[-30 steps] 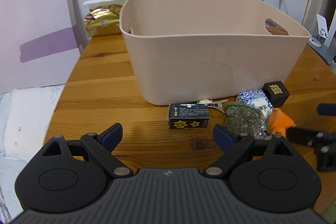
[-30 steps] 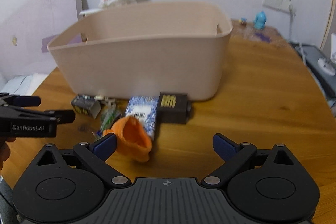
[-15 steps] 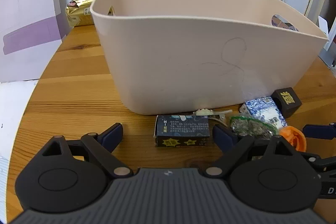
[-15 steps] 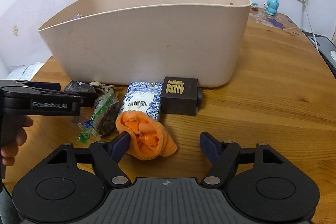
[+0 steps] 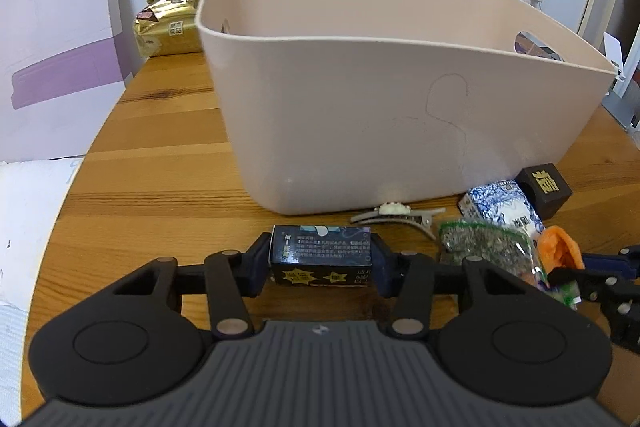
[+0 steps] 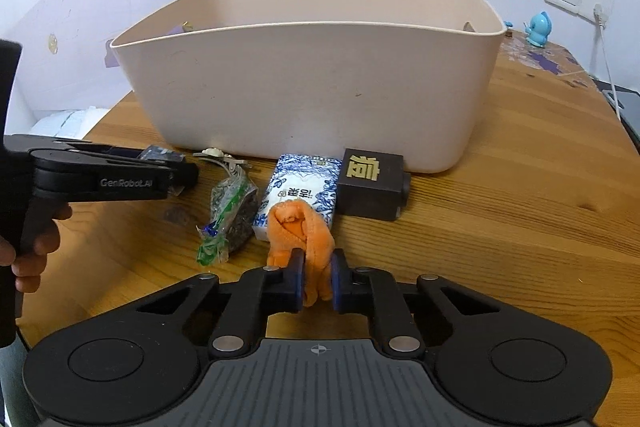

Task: Organize objects
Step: 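Grasp the black star box with the left tool while the right tool grasps the orange plush, then carry both held items over the bin and open both tools to drop them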

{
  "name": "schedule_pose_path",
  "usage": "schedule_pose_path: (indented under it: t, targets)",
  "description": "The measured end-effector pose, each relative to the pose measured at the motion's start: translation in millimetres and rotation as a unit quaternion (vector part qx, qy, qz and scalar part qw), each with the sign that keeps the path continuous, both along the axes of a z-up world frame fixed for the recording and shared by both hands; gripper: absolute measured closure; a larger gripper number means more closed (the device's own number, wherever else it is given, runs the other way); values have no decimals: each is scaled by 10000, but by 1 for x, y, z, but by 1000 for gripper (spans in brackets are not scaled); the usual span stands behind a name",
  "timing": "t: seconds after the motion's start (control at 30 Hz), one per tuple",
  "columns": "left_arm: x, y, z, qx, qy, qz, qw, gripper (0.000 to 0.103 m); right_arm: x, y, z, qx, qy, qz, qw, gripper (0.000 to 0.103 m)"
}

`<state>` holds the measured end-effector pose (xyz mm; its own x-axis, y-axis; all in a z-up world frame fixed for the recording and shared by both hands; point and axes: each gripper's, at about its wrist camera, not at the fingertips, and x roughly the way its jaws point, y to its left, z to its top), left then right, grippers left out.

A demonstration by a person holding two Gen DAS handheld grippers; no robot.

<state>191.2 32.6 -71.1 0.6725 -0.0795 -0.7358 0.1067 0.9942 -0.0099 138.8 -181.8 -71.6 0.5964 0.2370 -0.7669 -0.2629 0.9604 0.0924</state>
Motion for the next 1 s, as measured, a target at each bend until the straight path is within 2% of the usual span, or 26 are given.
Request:
schedule_pose_path:
  t: [0.37, 0.67, 1.0]
  targets:
    - [-44, -4, 38, 67, -437, -78, 9990, 51, -38, -15, 27, 16, -381, -244, 9990, 92]
    - [-73, -7, 78, 141, -967, -89, 9952, 51, -65, -21, 75, 79, -1083, -390, 9933, 92]
    - [-69, -18, 114, 288, -1466, -131, 9887, 51, -55, -33, 119, 76, -1811, -498, 9822, 92]
